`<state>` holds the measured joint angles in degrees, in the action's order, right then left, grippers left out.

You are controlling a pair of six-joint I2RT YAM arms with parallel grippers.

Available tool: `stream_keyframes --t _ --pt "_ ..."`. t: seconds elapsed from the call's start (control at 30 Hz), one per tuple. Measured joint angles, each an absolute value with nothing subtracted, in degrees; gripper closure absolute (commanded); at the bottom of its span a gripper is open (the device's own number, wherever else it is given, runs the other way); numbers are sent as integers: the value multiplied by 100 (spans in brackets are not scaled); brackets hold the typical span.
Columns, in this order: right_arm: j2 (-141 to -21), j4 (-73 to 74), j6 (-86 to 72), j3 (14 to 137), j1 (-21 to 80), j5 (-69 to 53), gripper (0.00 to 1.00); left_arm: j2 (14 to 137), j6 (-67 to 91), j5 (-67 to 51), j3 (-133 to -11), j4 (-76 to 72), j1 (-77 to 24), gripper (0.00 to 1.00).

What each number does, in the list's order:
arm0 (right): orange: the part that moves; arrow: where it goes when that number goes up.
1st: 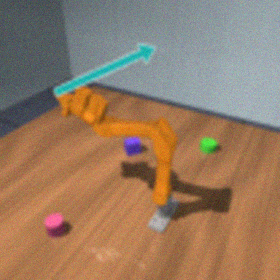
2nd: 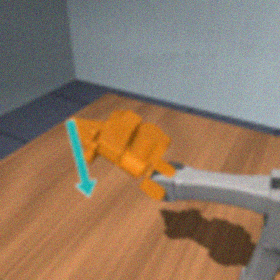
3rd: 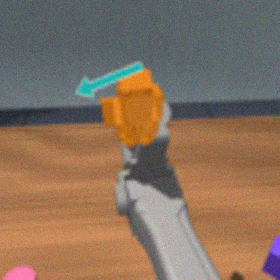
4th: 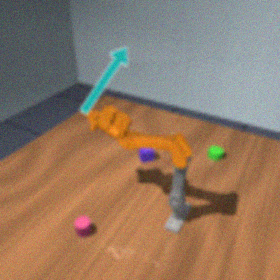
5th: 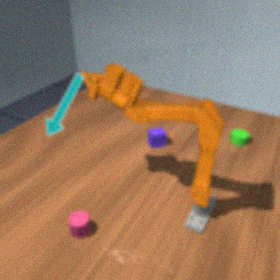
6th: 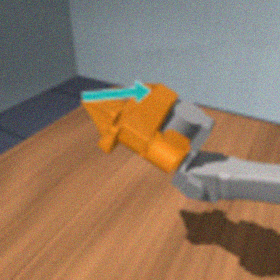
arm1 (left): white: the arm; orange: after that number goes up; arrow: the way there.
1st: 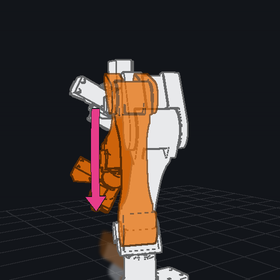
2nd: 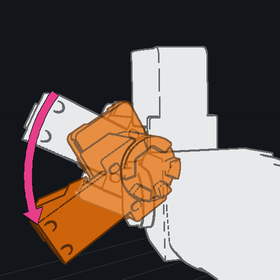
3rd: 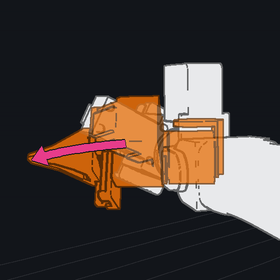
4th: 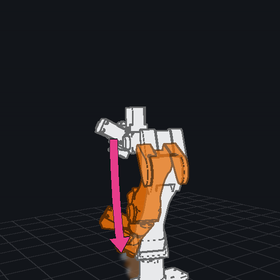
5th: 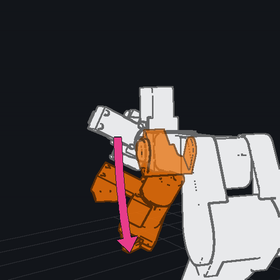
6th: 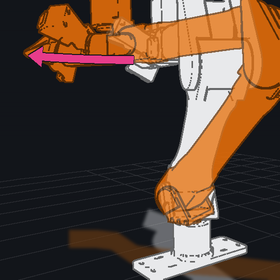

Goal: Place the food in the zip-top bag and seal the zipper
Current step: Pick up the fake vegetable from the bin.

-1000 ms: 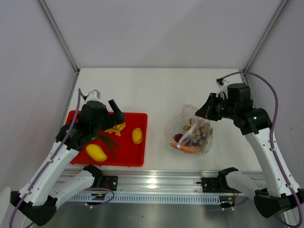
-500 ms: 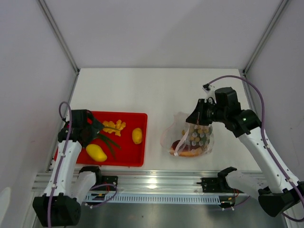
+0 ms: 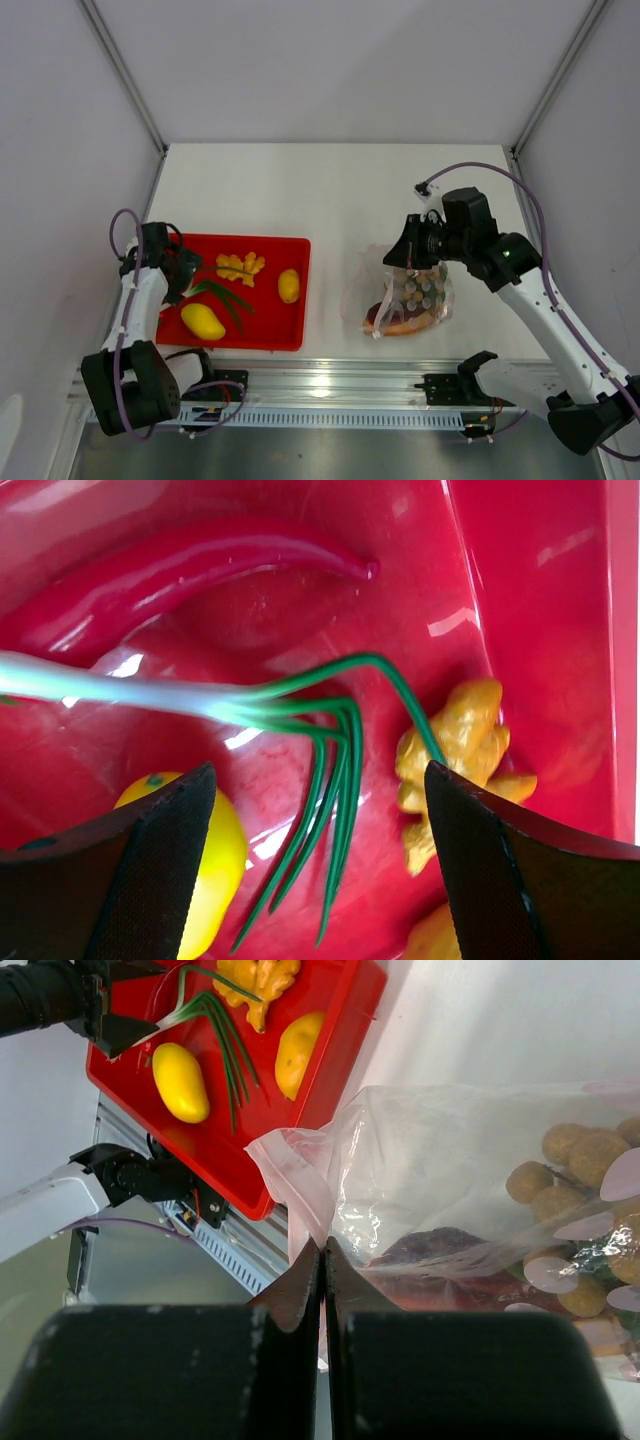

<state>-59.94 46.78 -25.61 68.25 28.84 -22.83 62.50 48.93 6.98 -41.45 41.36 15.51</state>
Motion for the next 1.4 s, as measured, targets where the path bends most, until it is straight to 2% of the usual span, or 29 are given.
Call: stream_keyframes --t 0.33,0.67,0.83,1.17,1.4 --pt "-6012 4639 -2416 6663 2893 -2272 100 6914 5411 401 -4095 3498 1861 23" --pt "-6012 4637 -2320 6654 2893 -2165 100 7148 5627 386 -3979 3404 1957 24" --pt "-6012 4639 -2303 6654 2893 -2143 100 6980 5758 432 -3913 3651 1962 21" --pt "-6007 4639 -2305 6654 2893 -2143 100 6674 5758 513 -3916 4064 1964 9" --pt "-5999 4639 -2305 6654 2893 -2134 100 7067 5782 506 -3916 4075 1968 4"
